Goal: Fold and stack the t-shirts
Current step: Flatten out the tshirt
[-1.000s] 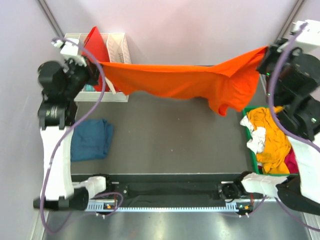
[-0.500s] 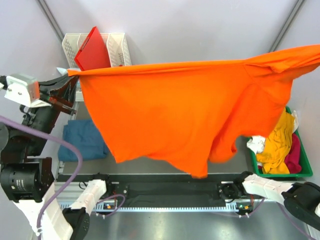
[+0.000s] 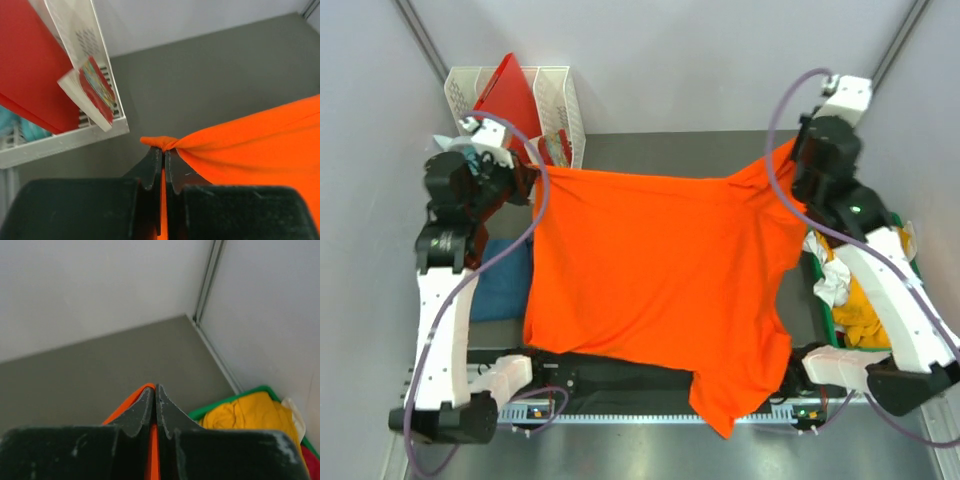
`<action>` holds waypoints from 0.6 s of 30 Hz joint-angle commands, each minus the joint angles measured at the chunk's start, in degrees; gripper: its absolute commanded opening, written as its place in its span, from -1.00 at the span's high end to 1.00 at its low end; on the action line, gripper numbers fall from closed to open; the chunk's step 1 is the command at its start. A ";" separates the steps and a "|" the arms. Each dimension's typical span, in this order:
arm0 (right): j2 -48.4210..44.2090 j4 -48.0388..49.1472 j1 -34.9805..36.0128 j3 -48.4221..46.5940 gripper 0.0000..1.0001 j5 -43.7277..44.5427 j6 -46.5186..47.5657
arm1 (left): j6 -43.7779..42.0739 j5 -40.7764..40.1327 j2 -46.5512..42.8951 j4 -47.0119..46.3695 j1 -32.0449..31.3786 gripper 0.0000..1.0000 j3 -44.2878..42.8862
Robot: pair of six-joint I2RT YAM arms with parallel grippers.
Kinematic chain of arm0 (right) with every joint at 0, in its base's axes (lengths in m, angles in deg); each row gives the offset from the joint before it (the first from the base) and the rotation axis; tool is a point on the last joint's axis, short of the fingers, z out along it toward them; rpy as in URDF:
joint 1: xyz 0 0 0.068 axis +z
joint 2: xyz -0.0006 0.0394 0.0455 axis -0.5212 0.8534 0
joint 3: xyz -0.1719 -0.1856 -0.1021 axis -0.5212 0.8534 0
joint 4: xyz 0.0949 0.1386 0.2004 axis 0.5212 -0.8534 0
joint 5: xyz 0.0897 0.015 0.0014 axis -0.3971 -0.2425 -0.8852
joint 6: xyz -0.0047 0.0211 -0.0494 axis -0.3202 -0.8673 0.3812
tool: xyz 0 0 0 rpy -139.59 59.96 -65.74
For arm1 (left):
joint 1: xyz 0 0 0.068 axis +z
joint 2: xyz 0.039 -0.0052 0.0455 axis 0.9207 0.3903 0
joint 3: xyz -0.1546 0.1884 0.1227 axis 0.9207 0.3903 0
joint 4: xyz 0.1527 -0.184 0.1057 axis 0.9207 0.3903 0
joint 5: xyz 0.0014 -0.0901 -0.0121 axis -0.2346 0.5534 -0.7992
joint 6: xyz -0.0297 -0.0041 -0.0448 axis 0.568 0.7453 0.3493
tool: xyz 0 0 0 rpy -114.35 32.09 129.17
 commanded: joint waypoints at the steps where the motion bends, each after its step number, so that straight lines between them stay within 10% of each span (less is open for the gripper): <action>1: 3.03 6.83 -5.46 10.53 1.00 -4.88 -8.19 | -0.77 1.60 5.41 -11.15 0.32 1.00 8.45; 7: 15.51 12.46 -9.60 12.95 1.00 -6.64 -9.96 | -2.35 -1.46 14.29 -24.75 0.06 1.00 18.47; 18: 37.84 11.94 -11.27 -3.30 1.00 -6.55 -6.53 | -7.36 -6.40 32.13 -28.73 -2.38 1.00 11.64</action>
